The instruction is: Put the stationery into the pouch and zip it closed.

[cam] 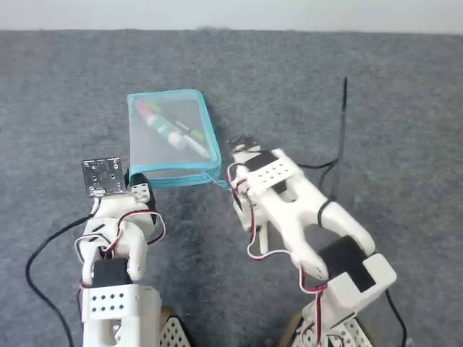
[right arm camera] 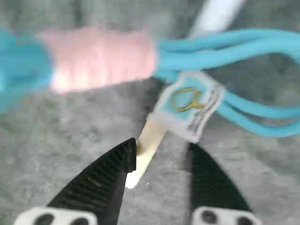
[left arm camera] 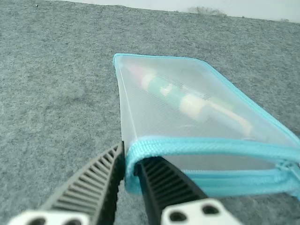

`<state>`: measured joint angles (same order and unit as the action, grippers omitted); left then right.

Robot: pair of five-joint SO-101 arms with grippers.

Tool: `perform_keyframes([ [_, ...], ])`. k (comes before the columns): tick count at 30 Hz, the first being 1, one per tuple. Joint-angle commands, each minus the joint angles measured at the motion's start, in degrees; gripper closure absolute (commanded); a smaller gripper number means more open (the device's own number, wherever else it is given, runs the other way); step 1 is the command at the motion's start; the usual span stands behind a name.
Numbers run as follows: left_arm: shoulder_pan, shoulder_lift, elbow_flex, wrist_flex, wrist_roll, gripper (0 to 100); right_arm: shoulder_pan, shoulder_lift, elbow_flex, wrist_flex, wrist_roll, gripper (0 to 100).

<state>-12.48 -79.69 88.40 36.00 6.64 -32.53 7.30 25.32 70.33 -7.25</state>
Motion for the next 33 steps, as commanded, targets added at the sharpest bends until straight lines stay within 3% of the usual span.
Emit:
perform_keyframes([
  [1, -0.35, -0.79, -3.74, -2.11, 0.88, 99, 3.21, -0.57, -2.46, -0.92, 5.45, 99.2],
  [6, -0.35, -0.79, -3.74, -2.11, 0.88, 99, 11.12, -2.86, -2.46, 2.33, 11.6, 99.1],
  [11, -0.26, -0.7, -3.74, -2.11, 0.88, 99, 22.9, -12.18, -2.37, 2.07, 12.13, 99.1],
  [15, -0.26, -0.7, -3.65, -2.11, 0.88, 99, 26.24, -15.34, -2.37, 2.51, 12.57, 99.1],
  [20, -0.26, -0.7, -3.65, -2.11, 0.88, 99, 23.96, -14.64, -0.79, 2.24, 13.71, 98.9],
  [29, -0.26, -0.7, -3.56, -2.2, 0.88, 99, 8.66, -20.88, 1.41, 2.59, 13.71, 98.9],
  [33, -0.26, -0.7, -3.56, -2.2, 0.88, 99, 5.58, -20.35, 1.67, 2.86, 14.24, 97.7],
])
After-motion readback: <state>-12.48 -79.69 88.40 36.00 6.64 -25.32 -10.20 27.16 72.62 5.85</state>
